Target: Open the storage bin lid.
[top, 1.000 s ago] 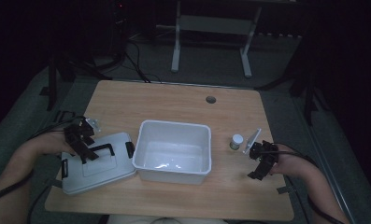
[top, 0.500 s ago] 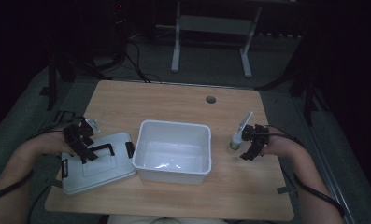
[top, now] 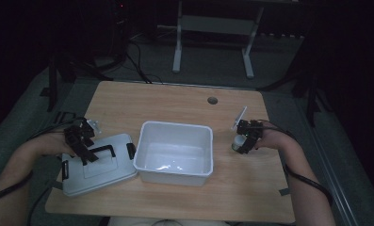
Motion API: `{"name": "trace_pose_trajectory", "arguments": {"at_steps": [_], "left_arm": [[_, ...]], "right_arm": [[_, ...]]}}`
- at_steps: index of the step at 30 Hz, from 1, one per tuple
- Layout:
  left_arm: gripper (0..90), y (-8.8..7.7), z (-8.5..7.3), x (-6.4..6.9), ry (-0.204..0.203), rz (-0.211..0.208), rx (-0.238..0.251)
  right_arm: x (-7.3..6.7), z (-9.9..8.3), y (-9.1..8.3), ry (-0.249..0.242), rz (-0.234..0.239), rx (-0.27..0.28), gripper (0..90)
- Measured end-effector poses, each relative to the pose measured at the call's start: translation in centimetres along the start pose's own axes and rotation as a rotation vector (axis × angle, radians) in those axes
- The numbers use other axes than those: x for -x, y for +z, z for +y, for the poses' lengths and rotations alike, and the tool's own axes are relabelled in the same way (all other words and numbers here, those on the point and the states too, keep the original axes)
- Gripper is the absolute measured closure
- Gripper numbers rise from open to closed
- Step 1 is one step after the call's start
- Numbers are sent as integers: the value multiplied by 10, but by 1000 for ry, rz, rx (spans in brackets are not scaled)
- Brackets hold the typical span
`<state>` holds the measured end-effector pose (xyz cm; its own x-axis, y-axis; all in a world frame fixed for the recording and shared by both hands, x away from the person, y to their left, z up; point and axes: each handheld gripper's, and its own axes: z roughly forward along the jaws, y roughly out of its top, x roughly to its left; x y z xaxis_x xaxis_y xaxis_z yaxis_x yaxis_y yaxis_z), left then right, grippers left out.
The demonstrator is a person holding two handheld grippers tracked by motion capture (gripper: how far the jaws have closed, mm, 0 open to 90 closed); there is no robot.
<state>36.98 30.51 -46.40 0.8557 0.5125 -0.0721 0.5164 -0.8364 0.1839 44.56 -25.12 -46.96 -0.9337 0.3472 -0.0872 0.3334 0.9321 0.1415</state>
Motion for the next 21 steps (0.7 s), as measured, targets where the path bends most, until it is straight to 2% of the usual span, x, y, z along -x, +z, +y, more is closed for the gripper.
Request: {"name": "trace_pose_trajectory", "arguments": {"at_steps": [5,14,15,18,21], "left_arm": [[275,1,-1,-1,-2,-3,-4],[275,2,-3,-2,-4,-6,-15],[275,3,-3,-2,-3,-4,-15],[275,3,-4,-2,-5,-6,-15],[275,3,-5,-2,-7,-4,-15]], "right_arm": [[5,8,11,-10,5,-22,187],[10,9,23,-13,-5,-42,254],[10,10,23,-15,-3,-45,292],[10,11,24,-17,-9,-47,305],[10,12,26,-28,-25,-55,369]]}}
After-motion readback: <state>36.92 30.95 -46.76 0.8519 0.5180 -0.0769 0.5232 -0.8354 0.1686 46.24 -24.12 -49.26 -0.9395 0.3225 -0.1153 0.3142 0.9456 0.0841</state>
